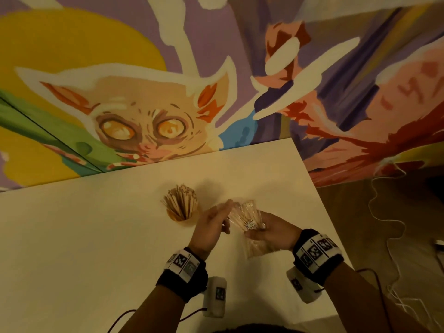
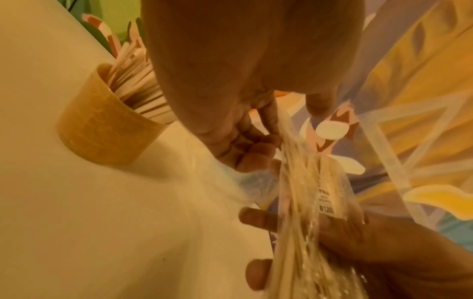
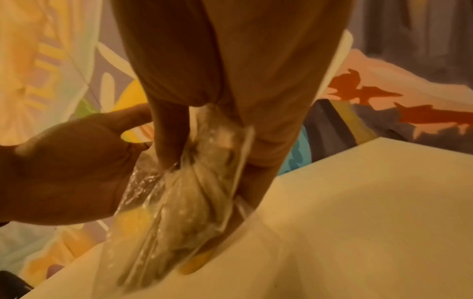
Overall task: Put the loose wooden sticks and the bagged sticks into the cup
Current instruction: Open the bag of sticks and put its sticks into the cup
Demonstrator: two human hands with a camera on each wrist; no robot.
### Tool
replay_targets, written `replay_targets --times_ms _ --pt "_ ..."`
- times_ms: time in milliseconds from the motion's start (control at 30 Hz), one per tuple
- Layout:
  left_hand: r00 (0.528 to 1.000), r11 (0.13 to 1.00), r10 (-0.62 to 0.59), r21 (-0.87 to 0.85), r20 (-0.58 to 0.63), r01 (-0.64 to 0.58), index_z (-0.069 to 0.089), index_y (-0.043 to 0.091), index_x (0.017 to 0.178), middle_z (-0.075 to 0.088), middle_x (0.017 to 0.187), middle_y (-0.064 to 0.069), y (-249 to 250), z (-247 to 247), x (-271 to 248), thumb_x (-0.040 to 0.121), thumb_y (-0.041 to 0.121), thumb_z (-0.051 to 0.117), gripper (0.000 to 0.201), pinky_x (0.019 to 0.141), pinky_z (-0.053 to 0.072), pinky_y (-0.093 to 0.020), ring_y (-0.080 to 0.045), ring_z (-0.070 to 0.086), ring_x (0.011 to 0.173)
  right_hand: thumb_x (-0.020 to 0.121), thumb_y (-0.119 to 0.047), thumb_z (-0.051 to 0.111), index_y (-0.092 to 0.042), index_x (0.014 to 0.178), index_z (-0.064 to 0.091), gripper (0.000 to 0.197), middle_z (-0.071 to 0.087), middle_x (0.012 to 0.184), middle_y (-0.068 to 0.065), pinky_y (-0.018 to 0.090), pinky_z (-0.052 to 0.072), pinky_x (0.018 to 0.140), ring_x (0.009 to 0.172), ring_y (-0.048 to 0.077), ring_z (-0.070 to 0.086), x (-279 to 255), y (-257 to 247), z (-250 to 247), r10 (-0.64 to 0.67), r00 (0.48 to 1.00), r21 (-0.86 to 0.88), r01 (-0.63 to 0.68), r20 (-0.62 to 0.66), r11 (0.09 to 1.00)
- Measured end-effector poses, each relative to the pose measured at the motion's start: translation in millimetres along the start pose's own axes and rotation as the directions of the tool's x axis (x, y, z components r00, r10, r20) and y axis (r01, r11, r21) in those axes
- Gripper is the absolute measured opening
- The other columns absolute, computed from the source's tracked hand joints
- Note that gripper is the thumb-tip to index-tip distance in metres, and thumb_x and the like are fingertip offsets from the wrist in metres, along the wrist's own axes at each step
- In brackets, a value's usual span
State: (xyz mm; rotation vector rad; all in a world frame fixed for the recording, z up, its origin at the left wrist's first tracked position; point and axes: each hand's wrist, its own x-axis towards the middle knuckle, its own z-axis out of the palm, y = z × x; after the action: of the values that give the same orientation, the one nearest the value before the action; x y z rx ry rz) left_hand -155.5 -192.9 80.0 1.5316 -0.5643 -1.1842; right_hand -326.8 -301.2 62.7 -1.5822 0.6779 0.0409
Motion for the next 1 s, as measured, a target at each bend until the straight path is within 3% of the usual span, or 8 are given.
replay_targets --times_ms 133,267,433,567,633,700,867,1000 --pt "0.983 0.984 0.177 0.041 -0.038 -0.176 0.079 0.013 0.104 0.077 0.090 0.003 12.9 -17.0 -10.4 0.095 0.013 0.069 0.013 0.064 0.056 -0.031 -0.013 0.065 0.075 0.099 -0.005 0.058 -0.024 0.144 0.046 0.051 0.061 0.131 -0.014 0.010 0.045 0.101 0.116 -0.013 0.058 -6.9 -28.9 13.5 -0.040 0.996 -0.061 0.045 0.082 0.997" --pt "0.975 0.975 0.221 -0.014 0.010 -0.221 0.075 0.013 0.109 0.077 0.108 -0.011 29.7 -27.8 -21.8 0.089 0.011 0.075 0.020 0.079 0.058 -0.037 -0.025 0.074 0.098 0.098 -0.009 0.047 -0.020 0.087 0.066 0.024 0.068 0.085 0.002 0.046 0.055 0.084 0.075 0.009 0.064 -17.0 -39.3 30.0 0.079 0.996 -0.093 -0.075 0.046 0.993" --pt "0.949 0.964 0.248 0.043 0.193 -0.261 0.067 0.013 0.125 0.078 0.109 -0.009 43.0 -31.3 -36.3 0.088 0.006 0.075 0.038 0.079 0.059 -0.027 -0.017 0.075 0.094 0.090 -0.017 0.050 -0.013 0.114 0.061 0.027 0.058 0.076 0.008 0.038 0.053 0.067 0.065 0.017 0.061 -18.1 -51.5 49.6 0.011 0.999 0.041 -0.009 -0.044 0.999" --pt "0.935 0.941 0.264 0.151 0.238 -0.304 0.071 0.014 0.122 0.079 0.107 -0.001 46.2 -32.6 -41.0 0.089 0.015 0.077 0.033 0.091 0.057 -0.030 -0.015 0.074 0.102 0.089 -0.015 0.056 -0.022 0.095 0.062 0.011 0.040 0.064 -0.001 0.033 0.030 0.054 0.053 0.014 0.036 -23.7 -63.6 60.0 -0.070 0.994 0.257 0.089 -0.082 0.962" --pt "0.919 0.891 0.302 0.267 0.254 -0.367 0.074 0.020 0.113 0.077 0.105 -0.001 44.4 -33.3 -40.1 0.089 0.030 0.077 0.026 0.092 0.056 -0.039 -0.016 0.071 0.101 0.092 -0.030 0.058 -0.029 0.097 0.063 0.007 0.042 0.063 -0.005 0.031 0.021 0.053 0.052 0.011 0.029 -26.7 -72.0 62.0 -0.059 0.995 0.408 0.086 -0.078 0.909" --pt "0.897 0.812 0.339 0.394 0.282 -0.431 0.074 0.030 0.105 0.073 0.105 0.003 42.5 -32.9 -40.2 0.087 0.044 0.075 0.023 0.091 0.054 -0.042 -0.014 0.068 0.101 0.093 -0.062 0.052 -0.029 0.107 0.066 0.039 0.054 0.062 -0.007 0.026 0.024 0.050 0.051 0.009 0.033 -29.5 -81.0 63.2 0.010 0.990 0.445 0.054 -0.141 0.894" --pt "0.865 0.776 0.355 0.405 0.354 -0.484 0.070 0.032 0.115 0.065 0.118 0.009 53.4 -25.8 -47.9 0.083 0.040 0.081 0.035 0.084 0.042 -0.008 0.004 0.058 0.107 0.089 -0.073 0.041 -0.023 0.097 0.067 0.056 0.047 0.063 -0.001 0.025 0.027 0.047 0.051 0.010 0.036 -33.1 -82.3 64.1 0.023 0.960 0.443 0.108 -0.280 0.890" --pt "0.917 0.897 0.328 0.229 0.229 -0.378 0.052 0.037 0.139 0.067 0.124 0.008 61.8 -28.8 -46.4 0.079 0.042 0.083 0.068 0.085 0.056 -0.035 -0.018 0.066 0.104 0.094 -0.063 0.044 -0.002 0.113 0.058 0.065 0.048 0.076 0.014 0.026 0.030 0.048 0.053 0.012 0.039 -37.2 -78.6 59.6 -0.019 0.941 0.433 0.174 -0.339 0.884"
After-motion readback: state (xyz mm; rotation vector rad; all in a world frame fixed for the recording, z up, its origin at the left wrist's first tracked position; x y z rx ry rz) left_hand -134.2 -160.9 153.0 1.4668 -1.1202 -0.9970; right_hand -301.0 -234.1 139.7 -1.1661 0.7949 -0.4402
